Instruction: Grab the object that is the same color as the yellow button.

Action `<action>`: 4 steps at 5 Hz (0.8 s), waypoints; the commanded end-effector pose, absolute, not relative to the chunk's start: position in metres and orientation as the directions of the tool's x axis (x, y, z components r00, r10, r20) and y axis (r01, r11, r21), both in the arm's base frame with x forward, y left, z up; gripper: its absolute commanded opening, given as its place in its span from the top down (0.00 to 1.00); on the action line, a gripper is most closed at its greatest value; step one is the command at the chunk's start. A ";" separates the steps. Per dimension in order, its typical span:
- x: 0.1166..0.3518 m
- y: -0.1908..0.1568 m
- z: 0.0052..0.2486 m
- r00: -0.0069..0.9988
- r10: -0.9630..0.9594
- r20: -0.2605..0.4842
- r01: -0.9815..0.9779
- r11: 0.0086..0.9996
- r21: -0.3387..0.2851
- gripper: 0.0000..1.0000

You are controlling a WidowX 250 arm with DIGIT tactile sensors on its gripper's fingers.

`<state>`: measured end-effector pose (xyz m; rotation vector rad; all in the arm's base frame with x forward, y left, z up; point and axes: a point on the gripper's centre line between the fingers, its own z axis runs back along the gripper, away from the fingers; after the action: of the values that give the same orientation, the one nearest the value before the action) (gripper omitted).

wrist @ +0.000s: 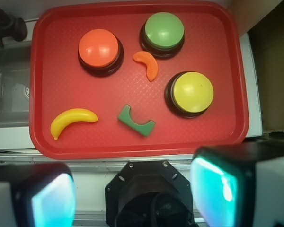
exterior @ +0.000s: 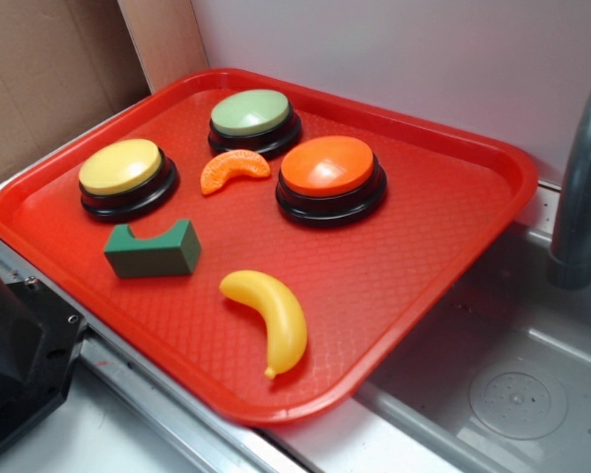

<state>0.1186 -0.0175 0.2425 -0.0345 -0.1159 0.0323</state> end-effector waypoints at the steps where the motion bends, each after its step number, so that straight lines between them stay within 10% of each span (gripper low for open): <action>1: 0.119 -0.018 0.243 0.993 0.034 0.115 -0.030 0.999 -0.036 0.00; 4: 0.170 -0.045 0.231 0.742 -0.667 0.072 0.652 0.742 0.153 0.00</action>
<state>0.1667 -0.0380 0.2178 0.1094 -0.0661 -0.6851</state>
